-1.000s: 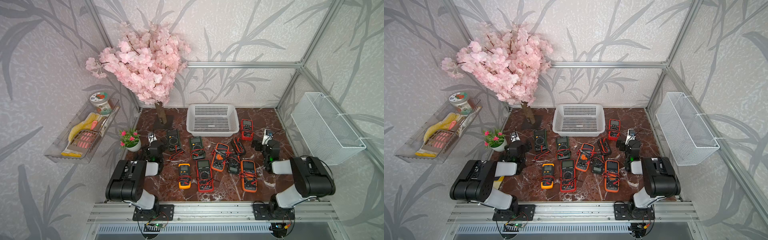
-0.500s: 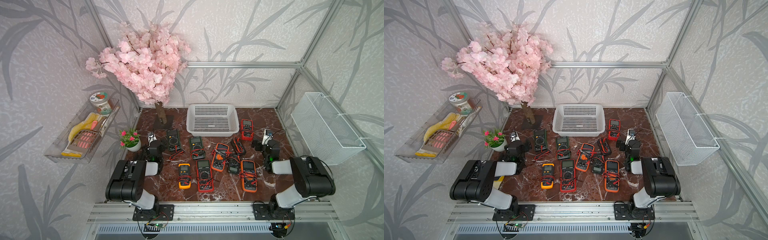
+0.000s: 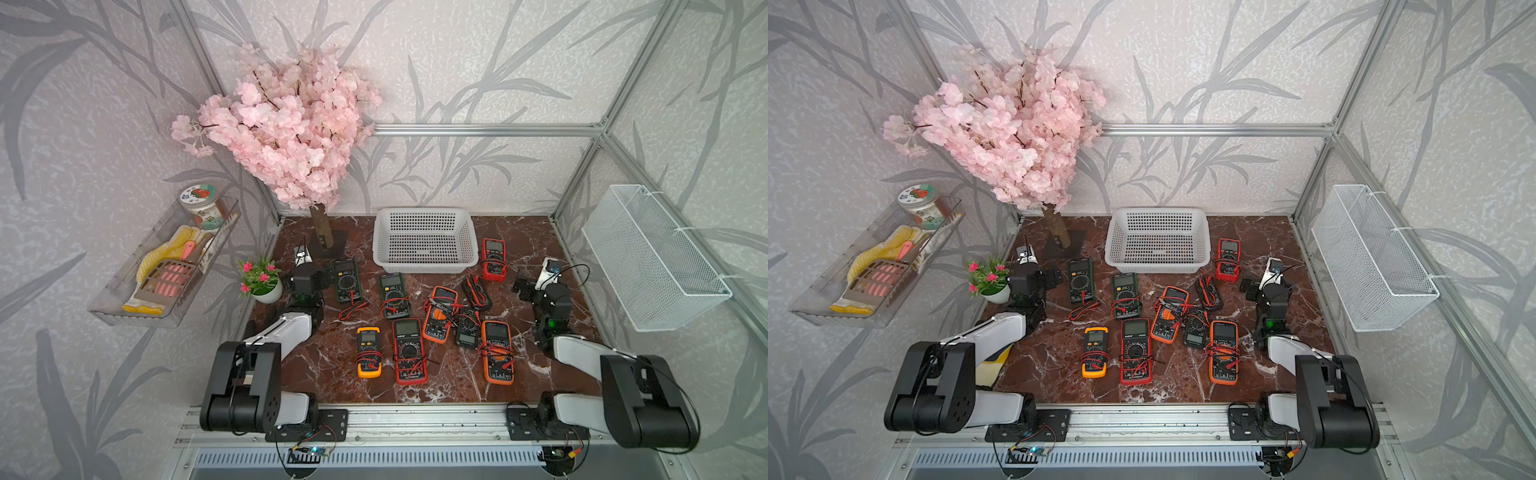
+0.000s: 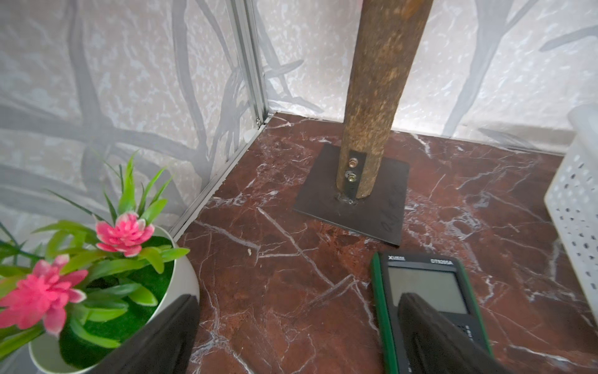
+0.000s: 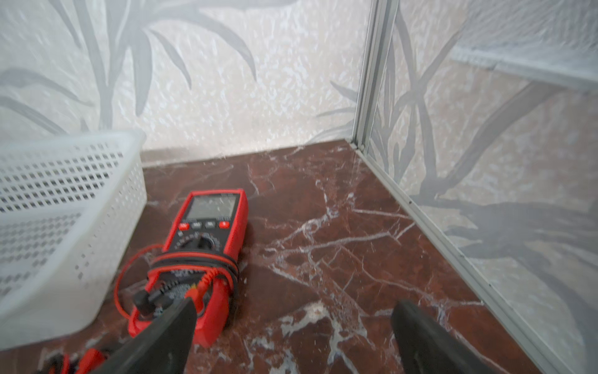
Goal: Put the multimeter into the basket
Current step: Pick up the multimeter from the center of the board.
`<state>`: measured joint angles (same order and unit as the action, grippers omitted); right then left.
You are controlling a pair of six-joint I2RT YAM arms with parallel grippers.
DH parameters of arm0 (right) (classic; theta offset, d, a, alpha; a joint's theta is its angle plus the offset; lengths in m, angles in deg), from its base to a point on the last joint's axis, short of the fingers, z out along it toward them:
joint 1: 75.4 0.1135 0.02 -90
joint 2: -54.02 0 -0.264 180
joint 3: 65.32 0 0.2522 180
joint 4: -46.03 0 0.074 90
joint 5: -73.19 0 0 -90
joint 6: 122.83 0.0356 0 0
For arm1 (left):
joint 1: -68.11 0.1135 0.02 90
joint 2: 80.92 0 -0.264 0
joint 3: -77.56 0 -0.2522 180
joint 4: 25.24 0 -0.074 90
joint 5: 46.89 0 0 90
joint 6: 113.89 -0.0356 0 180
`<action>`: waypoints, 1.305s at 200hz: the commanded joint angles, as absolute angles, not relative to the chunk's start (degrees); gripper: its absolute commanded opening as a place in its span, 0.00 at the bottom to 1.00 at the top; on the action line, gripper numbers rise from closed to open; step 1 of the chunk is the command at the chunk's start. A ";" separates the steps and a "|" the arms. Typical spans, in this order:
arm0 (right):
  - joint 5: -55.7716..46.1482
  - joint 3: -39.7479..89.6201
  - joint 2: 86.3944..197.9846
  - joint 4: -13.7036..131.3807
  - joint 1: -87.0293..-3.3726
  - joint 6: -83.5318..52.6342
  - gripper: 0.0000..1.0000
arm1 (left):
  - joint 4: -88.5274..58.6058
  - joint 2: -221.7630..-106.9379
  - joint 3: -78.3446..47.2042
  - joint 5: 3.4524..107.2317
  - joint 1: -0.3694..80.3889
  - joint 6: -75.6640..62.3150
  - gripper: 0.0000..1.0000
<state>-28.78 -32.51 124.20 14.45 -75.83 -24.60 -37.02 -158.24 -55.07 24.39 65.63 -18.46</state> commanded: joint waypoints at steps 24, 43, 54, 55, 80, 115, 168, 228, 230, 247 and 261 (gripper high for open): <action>-21.90 -17.95 116.08 43.39 -76.90 -6.23 0.99 | -18.31 -153.70 -47.97 24.24 60.35 -14.11 1.00; -16.21 -5.94 120.96 58.35 -76.90 -6.73 0.99 | -13.43 -152.52 -45.08 23.95 57.25 -10.64 1.00; -14.21 0.23 124.47 64.97 -76.90 -6.74 0.99 | -10.54 -152.01 -43.22 23.67 55.37 -8.78 1.00; -14.11 0.79 124.75 65.63 -76.90 -6.74 0.99 | -10.31 -152.02 -43.10 23.55 55.19 -8.47 1.00; -9.80 10.34 131.05 74.55 -77.90 -4.58 0.99 | -3.71 -151.78 -39.00 22.90 52.15 -3.22 1.00; -2.27 17.24 137.97 78.89 -82.23 4.83 0.99 | 4.43 -152.45 -33.77 24.07 49.03 1.12 1.00; 0.59 37.94 157.36 99.01 -82.61 -1.01 1.00 | 8.53 -154.38 -29.70 28.84 45.99 6.13 1.00; -1.61 53.47 173.27 114.15 -81.32 -7.89 0.99 | 14.36 -162.61 -19.68 31.46 42.87 8.52 1.00; -1.96 53.58 173.48 114.29 -81.19 -8.10 0.99 | 14.49 -162.96 -19.33 31.54 42.82 8.47 1.00; -3.89 54.42 174.70 115.06 -80.53 -9.60 0.99 | 15.01 -165.72 -16.81 32.36 42.14 8.71 1.00; -4.97 54.66 175.40 115.25 -79.99 -10.40 0.99 | 14.87 -167.74 -15.35 32.98 41.66 8.89 1.00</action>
<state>-1.87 52.26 175.15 110.49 -81.12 -6.92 12.27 -164.86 -18.22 31.32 42.48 7.85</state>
